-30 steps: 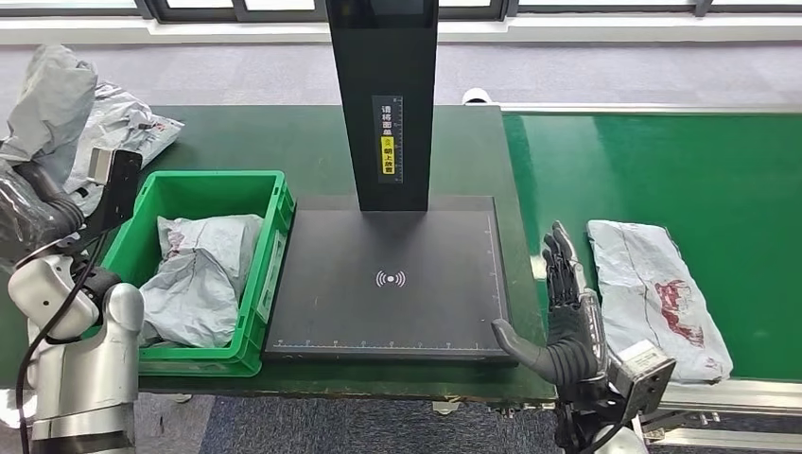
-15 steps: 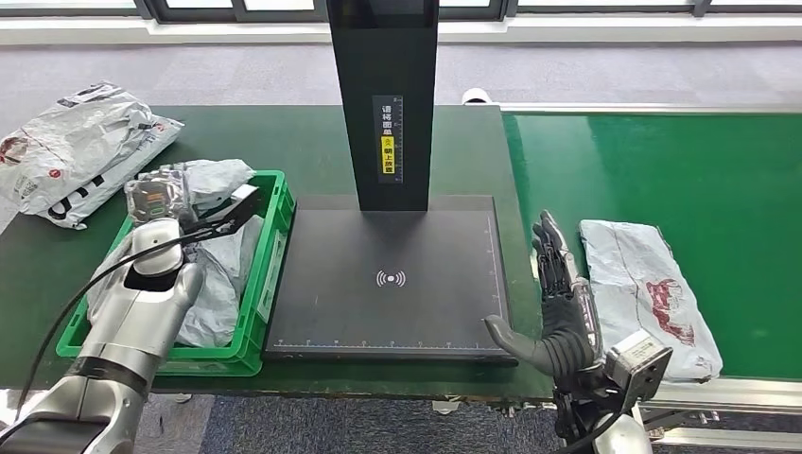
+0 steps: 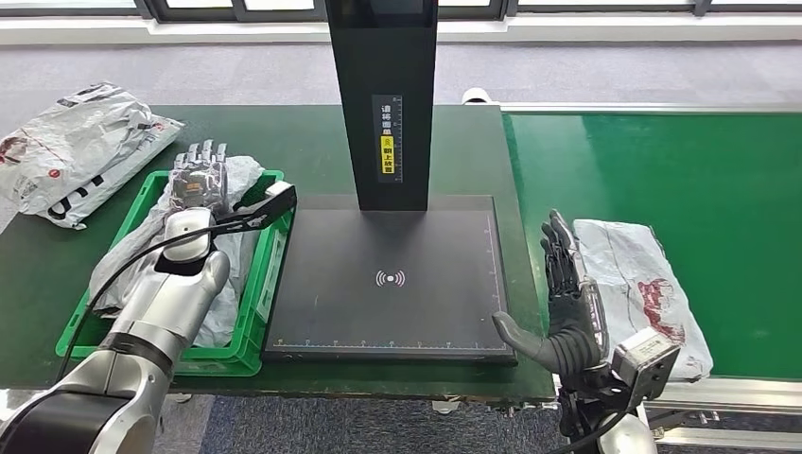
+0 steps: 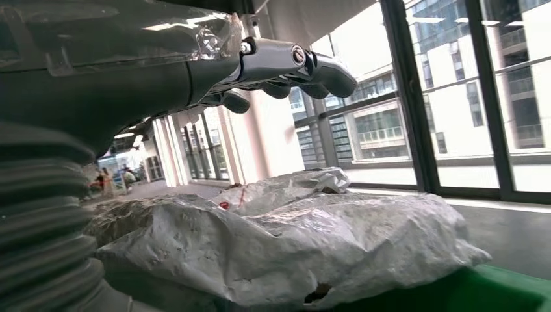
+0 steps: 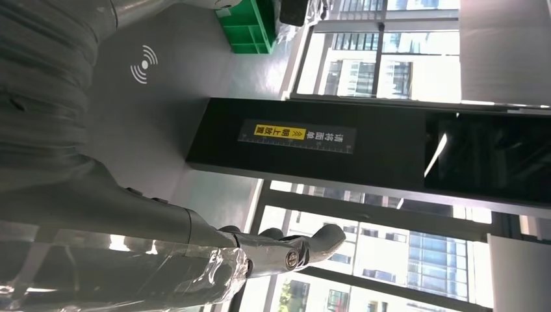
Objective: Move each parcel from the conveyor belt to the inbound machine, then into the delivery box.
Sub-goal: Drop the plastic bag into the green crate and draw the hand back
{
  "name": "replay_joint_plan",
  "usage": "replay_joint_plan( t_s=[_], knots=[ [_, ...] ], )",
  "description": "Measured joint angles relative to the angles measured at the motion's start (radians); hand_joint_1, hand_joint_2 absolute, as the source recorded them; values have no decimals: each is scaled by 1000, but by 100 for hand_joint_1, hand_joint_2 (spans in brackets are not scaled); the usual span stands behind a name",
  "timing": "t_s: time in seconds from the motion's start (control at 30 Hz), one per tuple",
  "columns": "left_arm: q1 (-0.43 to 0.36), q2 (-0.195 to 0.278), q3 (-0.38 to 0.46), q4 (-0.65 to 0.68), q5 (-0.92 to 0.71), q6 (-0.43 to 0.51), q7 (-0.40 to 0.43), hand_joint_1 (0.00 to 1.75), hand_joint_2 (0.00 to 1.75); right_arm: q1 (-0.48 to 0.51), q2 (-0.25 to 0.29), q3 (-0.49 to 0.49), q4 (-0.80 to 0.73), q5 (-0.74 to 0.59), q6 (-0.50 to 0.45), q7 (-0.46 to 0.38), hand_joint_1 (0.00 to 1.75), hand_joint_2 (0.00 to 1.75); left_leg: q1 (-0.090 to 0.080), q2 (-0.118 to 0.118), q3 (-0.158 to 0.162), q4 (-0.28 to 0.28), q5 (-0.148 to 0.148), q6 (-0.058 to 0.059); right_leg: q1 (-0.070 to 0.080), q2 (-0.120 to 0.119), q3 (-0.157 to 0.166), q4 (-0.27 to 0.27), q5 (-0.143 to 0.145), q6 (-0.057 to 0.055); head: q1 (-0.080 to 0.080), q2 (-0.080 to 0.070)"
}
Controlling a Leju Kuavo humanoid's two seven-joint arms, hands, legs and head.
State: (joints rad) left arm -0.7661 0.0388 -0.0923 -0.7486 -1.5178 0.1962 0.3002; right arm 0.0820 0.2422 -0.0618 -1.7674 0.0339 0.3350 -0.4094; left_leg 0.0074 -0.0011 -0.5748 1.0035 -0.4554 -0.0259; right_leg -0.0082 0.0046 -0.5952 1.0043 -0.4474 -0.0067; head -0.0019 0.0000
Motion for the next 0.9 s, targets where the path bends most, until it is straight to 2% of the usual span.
replay_joint_plan(
  t_s=[0.13, 0.23, 0.27, 0.33, 0.37, 0.43, 0.5, 0.57, 0.63, 0.7, 0.8, 0.9],
  knots=[
    [-11, -33, 65, 8, 112, -6, -176, 0, 0, 1, 0, -2, 0, -2, -18, -1, 0, 175, 0, 0, 0, 0, 0, 0, 0, 0, 0, 0, 0, 0, 0, 0],
    [-20, -68, 140, 7, 360, -73, -338, 0, 0, 2, 0, -9, 3, -4, -35, 0, 0, 175, 0, 0, 0, 0, 0, 0, 0, 0, 0, 0, 0, 0, 0, 0],
    [-23, -81, 171, 3, 484, -130, -397, 0, 0, 2, 0, -13, 6, -6, -42, 1, 0, 175, 0, 0, 0, 0, 0, 0, 0, 0, 0, 0, 0, 0, 0, 0],
    [-28, -108, 240, -13, 767, -305, -505, 0, 0, 2, -1, -20, 13, -10, -53, 6, 0, 175, 0, 0, -1, 0, 0, 0, 0, 0, 0, 0, 0, 0, 0, 0],
    [-29, -119, 274, -26, 913, -407, -535, 0, 0, 1, -1, -22, 19, -14, -58, 11, 0, 175, 0, 0, -1, 0, 0, 0, 0, 0, 0, 0, 0, 0, 0, 0],
    [-29, -141, 335, -57, 1224, -600, -523, 0, 0, -3, -6, -24, 38, -21, -67, 19, 0, 175, 0, 1, -1, 0, 0, 0, 0, 0, 0, 0, 0, 0, 0, 0],
    [-21, -161, 381, -96, 1530, -716, -453, 0, 87, -10, -13, -24, 61, -19, -83, 27, 0, 175, -1, 1, -1, 0, 0, 0, 0, 1, 0, 0, 0, 0, 0, 0],
    [2, -176, 397, -148, 1757, -731, -397, 0, 175, -21, -21, -25, 80, 14, -117, 38, 0, 175, 0, 1, 0, 0, -1, 0, -1, 1, 0, 0, 0, 0, 0, 0],
    [40, -183, 383, -209, 1876, -692, -382, 0, 175, -36, -30, -29, 94, 86, -172, 58, 0, 175, 0, 1, 0, 0, -1, 0, -2, 1, 0, 0, 0, 0, 0, 0],
    [90, -186, 347, -279, 1893, -646, -406, 0, 175, -59, -43, -39, 106, 210, -250, 91, 0, 175, 0, 1, -1, 0, 0, 0, -2, 0, 0, 0, 0, 0, 0, 0],
    [202, -193, 261, -425, 1790, -585, -493, 0, 175, -125, -87, -63, 149, 442, -397, 171, 0, 175, 0, 1, -1, 0, 0, 1, -2, 0, 0, 0, 0, 0, 0, 0],
    [347, -197, 156, -601, 1659, -553, -574, 0, 175, -230, -162, -114, 245, 637, -511, 253, 0, 175, -1, 2, -1, 1, -1, 2, -3, 2, 0, 0, 0, 1, 0, 0]
  ],
)
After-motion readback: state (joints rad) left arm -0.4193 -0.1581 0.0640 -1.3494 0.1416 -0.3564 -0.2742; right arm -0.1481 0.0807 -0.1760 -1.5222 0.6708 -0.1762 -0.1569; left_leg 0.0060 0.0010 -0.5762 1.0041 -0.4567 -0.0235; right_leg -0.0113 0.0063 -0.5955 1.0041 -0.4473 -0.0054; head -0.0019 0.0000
